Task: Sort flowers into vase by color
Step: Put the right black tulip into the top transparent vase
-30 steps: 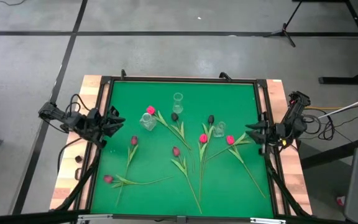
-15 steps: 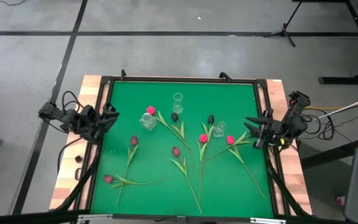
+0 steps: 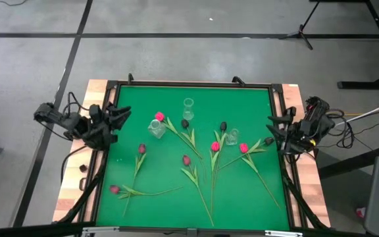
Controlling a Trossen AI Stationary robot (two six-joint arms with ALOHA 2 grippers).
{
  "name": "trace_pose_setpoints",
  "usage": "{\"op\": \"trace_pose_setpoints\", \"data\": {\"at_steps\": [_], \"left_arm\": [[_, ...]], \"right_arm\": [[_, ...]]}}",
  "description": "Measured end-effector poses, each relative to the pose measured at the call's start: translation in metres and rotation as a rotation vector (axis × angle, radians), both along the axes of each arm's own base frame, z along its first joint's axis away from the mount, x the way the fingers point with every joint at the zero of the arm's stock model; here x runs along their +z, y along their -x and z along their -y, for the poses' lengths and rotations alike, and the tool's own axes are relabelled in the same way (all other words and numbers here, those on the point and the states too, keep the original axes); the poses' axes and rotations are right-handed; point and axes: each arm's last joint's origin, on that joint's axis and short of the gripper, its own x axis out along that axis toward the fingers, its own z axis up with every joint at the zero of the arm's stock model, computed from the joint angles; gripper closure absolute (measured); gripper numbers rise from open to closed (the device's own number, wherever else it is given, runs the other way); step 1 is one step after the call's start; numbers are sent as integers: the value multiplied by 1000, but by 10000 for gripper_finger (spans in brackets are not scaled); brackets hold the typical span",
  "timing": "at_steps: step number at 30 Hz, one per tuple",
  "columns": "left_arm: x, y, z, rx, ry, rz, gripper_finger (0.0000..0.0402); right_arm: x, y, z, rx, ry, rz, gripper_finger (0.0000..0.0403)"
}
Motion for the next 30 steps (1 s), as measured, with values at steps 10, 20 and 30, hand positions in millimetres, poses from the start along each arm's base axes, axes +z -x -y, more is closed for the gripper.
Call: {"op": "trace_pose_setpoints", "data": {"at_steps": [10, 20, 30], "left_arm": [[34, -40, 18, -18, -189, -217, 273], [49, -90, 21, 161, -169, -351, 273], [53, -92, 24, 151, -179, -348, 273]], "right_arm": [[17, 1, 2, -18, -36, -5, 157], [50, -13, -15, -207, -91, -183, 164], [49, -41, -52, -343, -185, -254, 171]]}}
